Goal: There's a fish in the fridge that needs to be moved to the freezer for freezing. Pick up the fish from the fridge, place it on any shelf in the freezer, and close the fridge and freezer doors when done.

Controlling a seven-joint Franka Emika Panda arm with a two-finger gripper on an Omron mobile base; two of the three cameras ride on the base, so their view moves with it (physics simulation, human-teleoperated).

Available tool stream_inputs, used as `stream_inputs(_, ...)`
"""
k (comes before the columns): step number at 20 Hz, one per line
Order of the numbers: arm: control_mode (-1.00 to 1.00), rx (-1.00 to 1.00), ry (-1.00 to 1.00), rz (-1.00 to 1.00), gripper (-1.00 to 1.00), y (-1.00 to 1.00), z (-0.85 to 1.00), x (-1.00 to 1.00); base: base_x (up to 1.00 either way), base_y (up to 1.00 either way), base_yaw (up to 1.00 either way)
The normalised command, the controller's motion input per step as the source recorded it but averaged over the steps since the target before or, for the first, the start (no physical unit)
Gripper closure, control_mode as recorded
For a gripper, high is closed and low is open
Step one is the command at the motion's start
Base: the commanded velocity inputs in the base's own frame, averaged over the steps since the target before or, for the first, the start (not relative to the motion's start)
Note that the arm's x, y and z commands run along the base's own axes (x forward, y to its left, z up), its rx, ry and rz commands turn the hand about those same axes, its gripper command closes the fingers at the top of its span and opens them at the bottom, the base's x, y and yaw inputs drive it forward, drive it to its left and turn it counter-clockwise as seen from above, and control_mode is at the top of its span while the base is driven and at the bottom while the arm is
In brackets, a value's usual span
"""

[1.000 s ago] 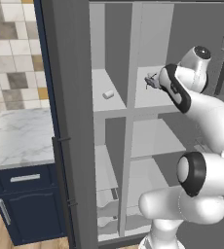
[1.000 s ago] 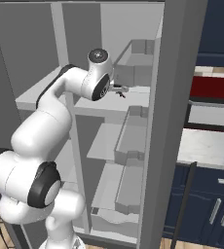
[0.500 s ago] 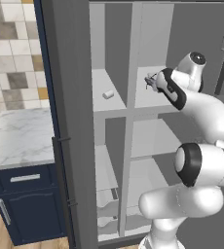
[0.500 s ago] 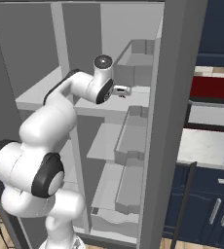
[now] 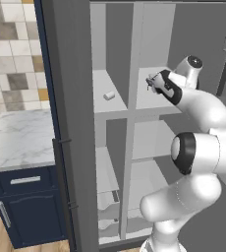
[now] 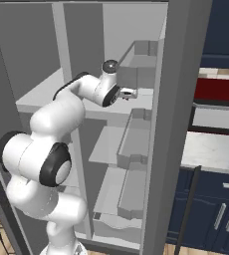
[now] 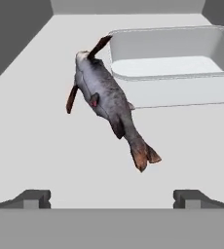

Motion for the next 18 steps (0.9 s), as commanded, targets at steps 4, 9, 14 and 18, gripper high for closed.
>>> stream_inputs(4,-1.0,0.0,0.0,0.0,-1.0,-0.02,-0.02,0.42,0.0,0.0,0.0)
stream_inputs(9,-1.0,0.0,0.0,0.01,-1.0,-0.1,-0.02,0.33,0.0,0.0,0.0)
stream_inputs(14,-1.0,0.0,0.0,0.02,-1.0,0.0,-0.2,0.28,0.0,0.0,0.0)
stream_inputs(18,-1.0,0.0,0.0,0.02,-1.0,0.0,-0.43,0.22,0.0,0.0,0.0)
